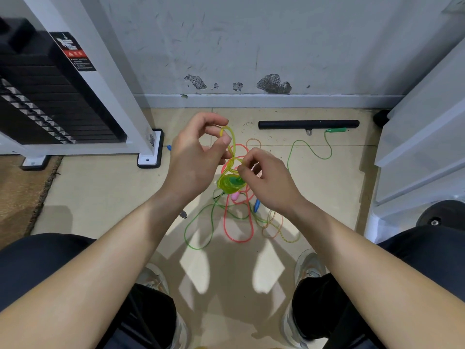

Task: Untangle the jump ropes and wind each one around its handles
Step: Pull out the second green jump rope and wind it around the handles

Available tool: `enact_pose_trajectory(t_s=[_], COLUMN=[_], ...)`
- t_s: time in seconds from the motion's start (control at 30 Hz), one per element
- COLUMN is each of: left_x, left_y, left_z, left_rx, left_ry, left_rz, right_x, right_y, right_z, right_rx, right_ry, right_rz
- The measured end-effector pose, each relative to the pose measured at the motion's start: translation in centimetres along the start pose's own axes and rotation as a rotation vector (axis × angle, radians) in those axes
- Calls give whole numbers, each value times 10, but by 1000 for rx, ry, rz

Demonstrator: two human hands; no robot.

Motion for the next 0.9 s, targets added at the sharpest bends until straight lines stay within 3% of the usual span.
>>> enact_pose_trajectory(t_s=[0.23, 0.47, 0.63, 0.9], left_x=[-6, -4, 14, 22], left_y=[7, 13, 38, 41], left_z=[6, -10, -42, -31], left_rx=[-29, 108, -6, -96], left_ry=[23, -59, -130, -78], left_rz=[-151, -173, -386, -220], right_x=[-5, -15, -15, -14], right_y=[-9, -17, -25, -28], right_z=[-19, -22, -21, -23], right_rx=[-30, -316, -525, -500], right_ry=[-95, -90, -6, 71], right_rz=[-39, -12, 23, 80])
Point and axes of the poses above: each hand's wrist, its own x-axis away from the middle knuckle, its own y-axis out of the palm, z = x × y, the point moved 8 cm from there along -x, towards the middle knuckle, and after that the axes turned 1 degree about -z, right-handed, at the moved point
